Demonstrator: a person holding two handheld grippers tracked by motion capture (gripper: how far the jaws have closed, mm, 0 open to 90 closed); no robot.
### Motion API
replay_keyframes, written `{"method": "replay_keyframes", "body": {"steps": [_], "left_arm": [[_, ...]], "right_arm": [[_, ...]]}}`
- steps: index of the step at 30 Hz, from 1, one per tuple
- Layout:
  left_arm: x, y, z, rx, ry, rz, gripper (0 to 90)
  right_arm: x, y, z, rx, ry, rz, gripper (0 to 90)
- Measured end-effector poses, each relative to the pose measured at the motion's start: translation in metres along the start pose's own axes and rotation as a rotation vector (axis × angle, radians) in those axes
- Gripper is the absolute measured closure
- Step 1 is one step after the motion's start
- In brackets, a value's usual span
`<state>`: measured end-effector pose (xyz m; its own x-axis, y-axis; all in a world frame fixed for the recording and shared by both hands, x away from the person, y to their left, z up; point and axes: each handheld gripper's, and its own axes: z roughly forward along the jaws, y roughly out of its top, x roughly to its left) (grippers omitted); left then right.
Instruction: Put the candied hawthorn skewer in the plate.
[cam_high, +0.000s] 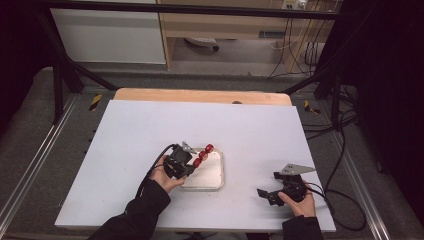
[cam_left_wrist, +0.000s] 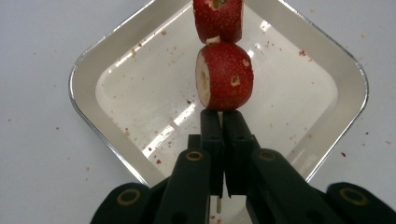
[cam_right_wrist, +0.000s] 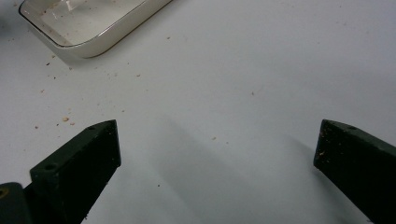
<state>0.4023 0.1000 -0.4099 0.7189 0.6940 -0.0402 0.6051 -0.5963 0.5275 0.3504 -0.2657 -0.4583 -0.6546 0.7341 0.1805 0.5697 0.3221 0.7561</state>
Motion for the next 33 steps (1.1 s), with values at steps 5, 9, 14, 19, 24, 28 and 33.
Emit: {"method": "replay_keyframes", "body": {"steps": [5, 9, 14, 19, 24, 28, 33], "left_arm": [[-0.001, -0.001, 0.005, 0.026, -0.004, -0.01, 87.8], [-0.002, -0.002, 0.008, 0.037, 0.005, -0.013, 87.8], [-0.003, -0.002, 0.01, 0.058, 0.01, -0.014, 87.7], [-0.004, -0.004, 0.013, 0.068, 0.02, -0.015, 87.7], [-0.004, -0.005, 0.014, 0.065, 0.022, -0.016, 87.5], [-0.003, -0.005, 0.013, 0.053, 0.02, -0.013, 86.2], [-0.001, -0.009, 0.004, 0.003, 0.002, 0.007, 76.7]], "right_arm": [[-0.001, 0.0, -0.002, -0.006, 0.001, 0.01, 1.1], [-0.001, 0.0, -0.002, -0.002, -0.002, 0.005, 1.1], [-0.001, 0.0, -0.001, -0.002, -0.001, 0.008, 1.1], [-0.001, 0.0, -0.001, -0.002, -0.001, 0.009, 1.1], [-0.001, 0.0, 0.0, -0.003, -0.001, 0.008, 1.2], [-0.001, 0.0, -0.001, -0.002, -0.002, 0.009, 1.2], [-0.001, 0.0, -0.002, -0.006, 0.002, 0.015, 1.2]]}}
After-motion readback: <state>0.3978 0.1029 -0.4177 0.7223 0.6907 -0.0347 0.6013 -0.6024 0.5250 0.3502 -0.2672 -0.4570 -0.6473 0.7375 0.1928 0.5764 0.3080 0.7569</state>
